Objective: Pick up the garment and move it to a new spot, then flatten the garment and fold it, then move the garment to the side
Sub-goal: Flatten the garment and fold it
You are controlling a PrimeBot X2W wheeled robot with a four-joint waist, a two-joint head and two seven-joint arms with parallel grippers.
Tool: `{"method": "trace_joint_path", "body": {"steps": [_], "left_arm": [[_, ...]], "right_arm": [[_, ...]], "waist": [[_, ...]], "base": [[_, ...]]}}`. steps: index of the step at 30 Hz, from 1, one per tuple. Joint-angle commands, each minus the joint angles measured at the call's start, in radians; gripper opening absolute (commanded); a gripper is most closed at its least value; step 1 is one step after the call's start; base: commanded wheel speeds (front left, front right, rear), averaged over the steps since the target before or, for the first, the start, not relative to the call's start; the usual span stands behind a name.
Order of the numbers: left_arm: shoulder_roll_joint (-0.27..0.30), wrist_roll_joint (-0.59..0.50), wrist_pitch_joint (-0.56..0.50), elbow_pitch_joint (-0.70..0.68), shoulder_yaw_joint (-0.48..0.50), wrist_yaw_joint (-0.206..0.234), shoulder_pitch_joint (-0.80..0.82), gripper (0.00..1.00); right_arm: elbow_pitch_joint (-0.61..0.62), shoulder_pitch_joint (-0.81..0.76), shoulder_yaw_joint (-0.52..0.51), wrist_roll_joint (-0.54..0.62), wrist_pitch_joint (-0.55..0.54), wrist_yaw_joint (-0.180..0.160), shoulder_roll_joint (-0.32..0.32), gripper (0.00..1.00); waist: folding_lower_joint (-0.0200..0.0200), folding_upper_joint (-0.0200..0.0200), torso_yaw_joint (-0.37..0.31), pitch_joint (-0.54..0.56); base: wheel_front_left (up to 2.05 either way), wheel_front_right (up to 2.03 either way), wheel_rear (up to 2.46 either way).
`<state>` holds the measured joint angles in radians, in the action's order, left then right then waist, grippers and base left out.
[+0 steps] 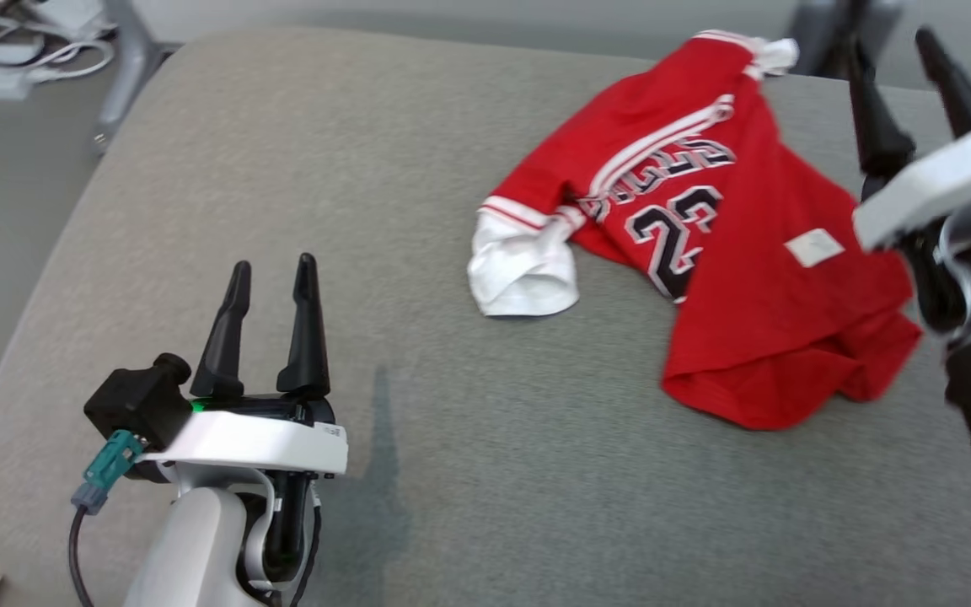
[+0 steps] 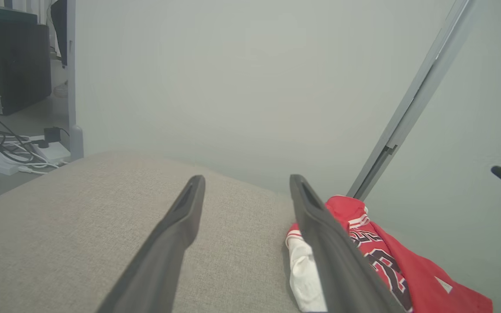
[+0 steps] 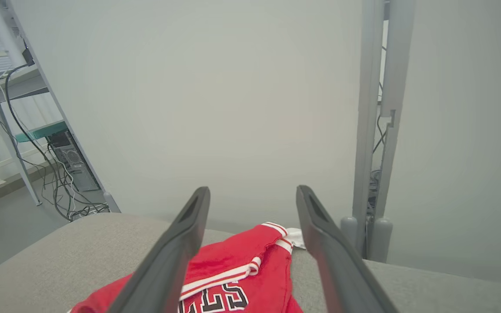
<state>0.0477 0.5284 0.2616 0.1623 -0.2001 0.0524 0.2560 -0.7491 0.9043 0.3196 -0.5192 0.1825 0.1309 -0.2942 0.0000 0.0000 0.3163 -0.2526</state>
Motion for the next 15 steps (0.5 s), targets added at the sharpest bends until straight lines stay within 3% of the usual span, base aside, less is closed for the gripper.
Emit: {"method": "trace_joint_path", "body": {"steps": [1, 6, 12, 15], "left_arm": [[0.006, -0.014, 0.004, 0.005, 0.018, -0.006, 0.000, 1.00], [0.005, -0.039, 0.004, 0.021, 0.066, -0.012, -0.015, 1.00], [0.005, -0.056, 0.004, 0.054, 0.115, -0.028, -0.037, 1.00], [0.006, -0.065, 0.004, 0.075, 0.135, -0.034, -0.042, 1.00]], "right_arm": [[0.047, -0.065, -0.008, -0.016, 0.026, 0.000, 0.000, 1.00], [0.242, -0.305, -0.083, 0.017, 0.073, 0.000, 0.015, 1.00], [0.464, -0.577, -0.241, 0.077, 0.083, 0.000, 0.128, 1.00], [0.546, -0.660, -0.269, 0.118, 0.084, 0.000, 0.173, 1.00]], "waist": [[0.0000, 0.0000, -0.091, 0.053], [0.0000, 0.0000, -0.158, 0.080], [0.0000, 0.0000, -0.217, 0.107], [0.0000, 0.0000, -0.241, 0.106]], "base": [[0.00, 0.00, 0.00], [0.00, 0.00, 0.00], [0.00, 0.00, 0.00], [0.00, 0.00, 0.00]]}}
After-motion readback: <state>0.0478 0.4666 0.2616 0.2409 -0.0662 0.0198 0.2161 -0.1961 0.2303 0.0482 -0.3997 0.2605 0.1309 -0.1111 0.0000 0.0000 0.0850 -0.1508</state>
